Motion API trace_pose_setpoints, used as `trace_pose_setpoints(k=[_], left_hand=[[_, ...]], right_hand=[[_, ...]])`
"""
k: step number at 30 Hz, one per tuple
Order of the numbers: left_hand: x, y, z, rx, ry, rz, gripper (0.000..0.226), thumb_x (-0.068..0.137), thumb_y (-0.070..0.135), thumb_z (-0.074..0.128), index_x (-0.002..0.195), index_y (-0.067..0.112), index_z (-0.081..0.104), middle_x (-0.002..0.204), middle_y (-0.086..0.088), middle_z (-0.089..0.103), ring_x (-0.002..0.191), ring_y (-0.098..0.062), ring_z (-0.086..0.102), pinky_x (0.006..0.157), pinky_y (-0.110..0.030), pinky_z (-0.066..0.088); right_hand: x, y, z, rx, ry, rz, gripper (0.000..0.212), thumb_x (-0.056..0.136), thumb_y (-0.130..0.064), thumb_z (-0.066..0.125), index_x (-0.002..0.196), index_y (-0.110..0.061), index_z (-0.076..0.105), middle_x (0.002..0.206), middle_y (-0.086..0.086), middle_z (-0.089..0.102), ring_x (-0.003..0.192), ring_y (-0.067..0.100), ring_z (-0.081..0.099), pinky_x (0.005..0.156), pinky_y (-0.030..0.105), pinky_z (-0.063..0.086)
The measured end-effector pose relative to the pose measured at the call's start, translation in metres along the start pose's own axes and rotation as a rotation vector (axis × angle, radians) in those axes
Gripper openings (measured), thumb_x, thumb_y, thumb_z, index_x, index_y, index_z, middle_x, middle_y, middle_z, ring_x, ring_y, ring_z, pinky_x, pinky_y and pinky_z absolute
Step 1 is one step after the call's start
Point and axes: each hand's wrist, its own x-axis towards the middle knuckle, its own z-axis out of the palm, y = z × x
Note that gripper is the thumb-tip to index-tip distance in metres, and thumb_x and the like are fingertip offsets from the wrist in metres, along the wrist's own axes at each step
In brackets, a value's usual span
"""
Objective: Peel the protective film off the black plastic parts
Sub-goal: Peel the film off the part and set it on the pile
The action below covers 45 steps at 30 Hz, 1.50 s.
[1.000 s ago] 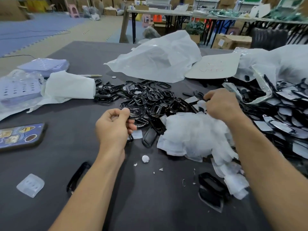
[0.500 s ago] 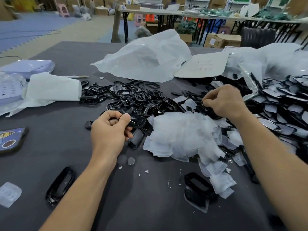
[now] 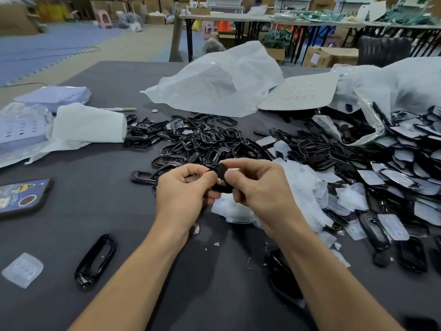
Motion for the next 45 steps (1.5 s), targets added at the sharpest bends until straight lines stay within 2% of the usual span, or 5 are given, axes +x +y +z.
trace_pose_setpoints(k=[11,19,36,41,45], left_hand=[[-0.003,0.01,-0.002,-0.106,-0.121,-0.053,0.049,0.096,-0.006,0.057,0.074,0.028,0.084,0.083,-0.008,0.081,0.072,-0.023,0.079,0.059,-0.022,0.059],[-0.001,0.005,-0.001,-0.135,-0.045,-0.055,0.022,0.098,-0.003,0.061,0.094,0.011,0.078,0.087,-0.009,0.081,0.074,-0.021,0.079,0.057,-0.022,0.058],[-0.001,0.001,-0.004,-0.065,-0.23,0.015,0.038,0.095,-0.009,0.062,0.086,0.02,0.085,0.092,-0.01,0.081,0.085,-0.02,0.08,0.066,-0.021,0.06],[-0.002,0.0,-0.007,0.041,-0.287,-0.007,0.03,0.071,0.025,0.079,0.1,0.029,0.084,0.098,-0.005,0.081,0.094,-0.021,0.079,0.092,-0.076,0.047],[-0.003,0.002,-0.008,0.065,-0.285,-0.034,0.038,0.063,0.038,0.08,0.1,0.031,0.083,0.096,-0.004,0.081,0.095,-0.02,0.079,0.096,-0.087,0.032]], right_hand=[[0.002,0.009,-0.002,0.084,0.016,0.071,0.02,0.084,0.006,0.072,0.097,-0.006,0.065,0.061,0.014,0.068,0.049,0.02,0.057,0.047,0.025,0.046],[0.0,0.002,-0.005,0.066,0.033,0.031,0.018,0.088,0.009,0.066,0.088,-0.003,0.08,0.065,0.019,0.067,0.048,0.02,0.058,0.046,0.025,0.047],[-0.002,0.006,-0.005,-0.301,0.272,-0.13,0.013,0.074,-0.025,0.088,0.074,-0.035,0.08,0.059,-0.007,0.07,0.053,0.009,0.059,0.058,0.031,0.052],[-0.002,0.006,-0.004,-0.42,0.294,-0.143,0.017,0.074,-0.023,0.088,0.063,-0.026,0.076,0.054,-0.014,0.067,0.049,0.0,0.058,0.051,0.011,0.041],[0.001,0.002,-0.009,-0.309,0.13,-0.077,0.018,0.078,-0.015,0.086,0.064,-0.02,0.076,0.053,-0.003,0.065,0.05,0.006,0.051,0.052,0.021,0.042]])
